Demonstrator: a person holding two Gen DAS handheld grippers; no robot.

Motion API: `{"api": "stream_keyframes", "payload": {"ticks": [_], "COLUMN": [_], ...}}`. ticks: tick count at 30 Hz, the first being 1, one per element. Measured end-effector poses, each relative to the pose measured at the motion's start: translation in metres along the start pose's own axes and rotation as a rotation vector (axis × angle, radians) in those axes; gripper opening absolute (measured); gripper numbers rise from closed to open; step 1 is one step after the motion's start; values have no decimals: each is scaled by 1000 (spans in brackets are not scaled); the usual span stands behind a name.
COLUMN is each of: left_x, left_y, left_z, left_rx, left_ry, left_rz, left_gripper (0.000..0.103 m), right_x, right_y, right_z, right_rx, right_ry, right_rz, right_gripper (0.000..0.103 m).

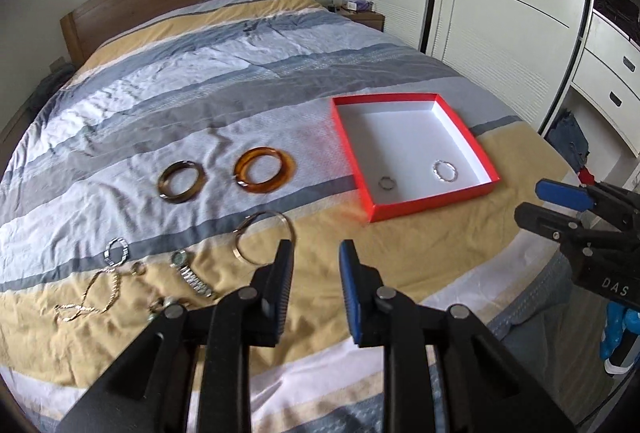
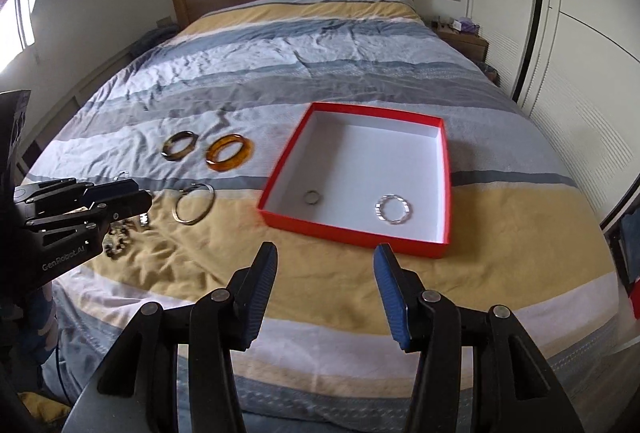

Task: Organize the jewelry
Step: 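Withdraw both tools from the box back toward the remaining jewelry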

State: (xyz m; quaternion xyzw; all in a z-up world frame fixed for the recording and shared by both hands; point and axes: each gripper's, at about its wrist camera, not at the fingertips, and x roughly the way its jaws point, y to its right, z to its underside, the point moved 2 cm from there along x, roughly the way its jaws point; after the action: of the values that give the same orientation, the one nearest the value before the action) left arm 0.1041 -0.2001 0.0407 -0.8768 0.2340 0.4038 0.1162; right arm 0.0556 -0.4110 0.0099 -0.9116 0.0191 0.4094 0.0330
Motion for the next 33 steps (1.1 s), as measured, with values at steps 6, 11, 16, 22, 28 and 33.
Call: {"api": "stream_keyframes", "payload": {"ticks": [6, 11, 16, 22, 28, 33], "left_x": [-66, -110, -140, -141, -100, -53], "left_y": [-58, -108, -153, -179, -173, -168], "left_z": [43, 82, 116, 138, 137, 123], "left_rx": [-75, -150, -228, -277, -297, -294], "left_ry": [47, 82, 104, 88, 33, -26], "left_rz": [-94, -174, -242, -254, -200, -149], "left_gripper": [32, 32, 32, 32, 32, 32], "right_x": [-37, -64, -78, -72, -41, 0], "right_y": [-64, -108, -141, -165, -162, -147], "right_z": [14, 21, 29, 29, 34, 28], "right_rx": [-40, -82, -131, -155, -127, -81], "right_ry": [45, 74, 80, 82, 36, -19], "right_rz": [-90, -144, -183, -244, -257, -226], "right_gripper": [50, 50, 50, 50, 50, 50]}}
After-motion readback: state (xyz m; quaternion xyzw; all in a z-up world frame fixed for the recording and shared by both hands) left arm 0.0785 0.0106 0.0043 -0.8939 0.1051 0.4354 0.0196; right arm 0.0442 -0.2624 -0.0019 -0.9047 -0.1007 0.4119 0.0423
